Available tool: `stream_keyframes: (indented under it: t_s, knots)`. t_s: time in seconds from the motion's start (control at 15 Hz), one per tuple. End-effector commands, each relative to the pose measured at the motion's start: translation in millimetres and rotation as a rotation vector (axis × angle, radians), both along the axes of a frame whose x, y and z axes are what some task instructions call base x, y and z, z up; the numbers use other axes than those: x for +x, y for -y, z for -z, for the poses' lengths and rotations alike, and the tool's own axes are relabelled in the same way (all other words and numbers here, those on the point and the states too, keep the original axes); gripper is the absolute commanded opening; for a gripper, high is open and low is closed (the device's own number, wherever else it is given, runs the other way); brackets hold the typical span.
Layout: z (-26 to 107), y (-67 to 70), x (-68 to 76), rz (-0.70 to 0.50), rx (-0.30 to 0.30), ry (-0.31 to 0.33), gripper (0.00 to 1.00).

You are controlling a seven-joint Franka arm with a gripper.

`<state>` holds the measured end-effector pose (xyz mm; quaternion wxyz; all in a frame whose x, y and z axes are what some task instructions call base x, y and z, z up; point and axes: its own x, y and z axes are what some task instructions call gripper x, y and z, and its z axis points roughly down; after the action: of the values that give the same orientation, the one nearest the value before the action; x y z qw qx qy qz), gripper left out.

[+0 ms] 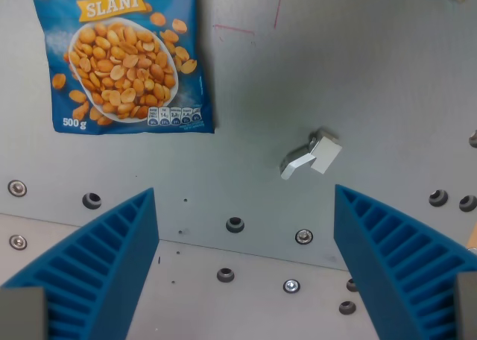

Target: Rotate around gripper positive x

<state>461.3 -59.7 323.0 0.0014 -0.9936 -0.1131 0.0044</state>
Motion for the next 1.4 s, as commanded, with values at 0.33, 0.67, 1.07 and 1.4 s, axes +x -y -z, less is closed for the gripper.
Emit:
stream_keyframes:
  t_s: [0.33, 0.67, 1.07, 1.4]
  knots:
    - [-2.0, 0.2, 0.0, 0.000, 0.065, -0.011, 1.00]
    - [-2.0, 0.2, 0.0, 0.000, 0.129, -0.026, 1.00]
    - [-2.0, 0.2, 0.0, 0.001, 0.207, -0.044, 1.00]
    - [-2.0, 0.2, 0.0, 0.001, 0.272, -0.059, 1.00]
